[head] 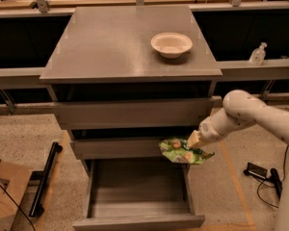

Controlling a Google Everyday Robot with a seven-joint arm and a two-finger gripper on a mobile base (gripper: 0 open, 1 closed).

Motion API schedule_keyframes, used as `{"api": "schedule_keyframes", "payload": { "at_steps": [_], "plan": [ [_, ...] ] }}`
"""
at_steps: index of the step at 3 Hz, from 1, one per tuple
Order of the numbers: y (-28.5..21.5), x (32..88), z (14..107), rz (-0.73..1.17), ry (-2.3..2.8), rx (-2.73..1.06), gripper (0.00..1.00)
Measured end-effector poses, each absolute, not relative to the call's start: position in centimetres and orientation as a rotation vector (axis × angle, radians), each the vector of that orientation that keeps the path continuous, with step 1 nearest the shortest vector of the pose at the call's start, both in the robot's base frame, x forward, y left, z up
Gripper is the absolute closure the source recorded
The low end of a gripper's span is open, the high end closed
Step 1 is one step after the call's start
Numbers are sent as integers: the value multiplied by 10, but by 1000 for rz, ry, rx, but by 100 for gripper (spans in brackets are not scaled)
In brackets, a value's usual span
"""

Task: Pick green rice chip bag from bottom drawer and place on counter

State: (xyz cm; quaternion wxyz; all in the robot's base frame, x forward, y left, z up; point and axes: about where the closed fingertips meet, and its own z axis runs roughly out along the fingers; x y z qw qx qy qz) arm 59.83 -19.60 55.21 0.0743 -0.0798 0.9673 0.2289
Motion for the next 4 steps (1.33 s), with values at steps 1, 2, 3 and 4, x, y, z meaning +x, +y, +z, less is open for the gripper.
{"api": "schedule_keyframes", "payload": {
  "at_steps": [1, 2, 3, 4],
  "plan": [
    [-207, 590, 627, 557, 2975, -347, 100],
    [-223, 529, 700, 429, 3126, -377, 100],
    [-223, 527, 706, 422, 3119, -378, 100],
    [-225, 526, 712, 379, 3120, -370, 100]
  ]
}}
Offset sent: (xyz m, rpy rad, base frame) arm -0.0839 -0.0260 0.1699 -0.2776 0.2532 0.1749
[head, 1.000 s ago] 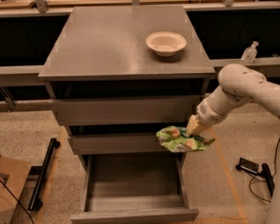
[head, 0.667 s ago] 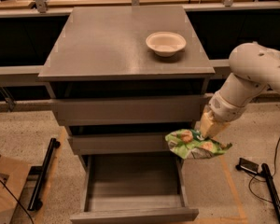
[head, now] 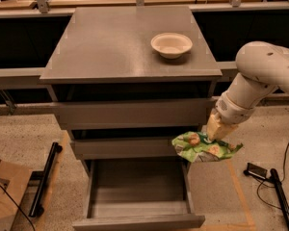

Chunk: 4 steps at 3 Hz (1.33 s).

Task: Pick green rice chip bag from bottom drawer and place on counter

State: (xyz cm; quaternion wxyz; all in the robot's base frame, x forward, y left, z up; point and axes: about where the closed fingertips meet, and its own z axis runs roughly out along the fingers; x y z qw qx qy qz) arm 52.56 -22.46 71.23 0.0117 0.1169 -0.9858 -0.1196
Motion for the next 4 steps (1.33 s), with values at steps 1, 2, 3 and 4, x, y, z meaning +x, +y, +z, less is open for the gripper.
{"api": "schedule_keyframes", "payload": {
  "at_steps": [1, 2, 3, 4],
  "plan": [
    [-238, 519, 750, -297, -3138, 354, 100],
    [-250, 504, 819, -175, -3254, 369, 100],
    [-244, 488, 914, 5, -3407, 433, 100],
    [-212, 490, 1021, 186, -3572, 600, 100]
  ]
}}
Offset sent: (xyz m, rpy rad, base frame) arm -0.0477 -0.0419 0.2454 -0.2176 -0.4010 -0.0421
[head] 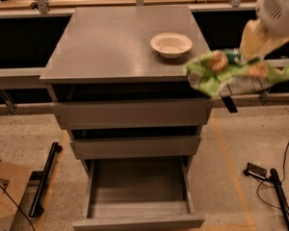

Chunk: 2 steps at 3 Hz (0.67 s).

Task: Pick green rice chip bag from bottom drawer and place on counter

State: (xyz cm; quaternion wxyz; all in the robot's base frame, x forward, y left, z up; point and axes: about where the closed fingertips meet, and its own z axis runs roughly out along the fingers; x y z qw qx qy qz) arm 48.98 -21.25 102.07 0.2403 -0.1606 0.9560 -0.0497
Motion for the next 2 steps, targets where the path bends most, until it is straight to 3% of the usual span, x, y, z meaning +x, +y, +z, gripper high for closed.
{"api": "schedule_keyframes", "payload": {
  "at_steps": [1, 2],
  "plan": [
    [-154, 501, 1113, -180, 2376, -577, 100],
    [-146, 500, 1134, -160, 2327, -568, 100]
  ]
}}
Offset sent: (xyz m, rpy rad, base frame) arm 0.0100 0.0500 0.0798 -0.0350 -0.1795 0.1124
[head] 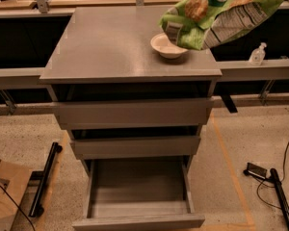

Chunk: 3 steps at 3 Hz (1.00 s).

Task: Pick green rice chip bag from bottom drawer and place on counter

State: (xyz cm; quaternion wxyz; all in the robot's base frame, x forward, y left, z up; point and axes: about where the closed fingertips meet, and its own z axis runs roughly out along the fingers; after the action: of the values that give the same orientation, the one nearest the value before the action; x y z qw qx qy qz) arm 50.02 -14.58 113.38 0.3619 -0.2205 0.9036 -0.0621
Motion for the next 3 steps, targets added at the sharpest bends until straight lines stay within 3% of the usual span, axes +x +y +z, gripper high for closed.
{"api": "schedule_keyframes", "payload": {
  "at_steps": [1, 3],
  "plan": [
    [-143, 500, 1126, -99, 2350, -513, 100],
    [-79, 611, 1124, 112, 2233, -476, 100]
  ]
}}
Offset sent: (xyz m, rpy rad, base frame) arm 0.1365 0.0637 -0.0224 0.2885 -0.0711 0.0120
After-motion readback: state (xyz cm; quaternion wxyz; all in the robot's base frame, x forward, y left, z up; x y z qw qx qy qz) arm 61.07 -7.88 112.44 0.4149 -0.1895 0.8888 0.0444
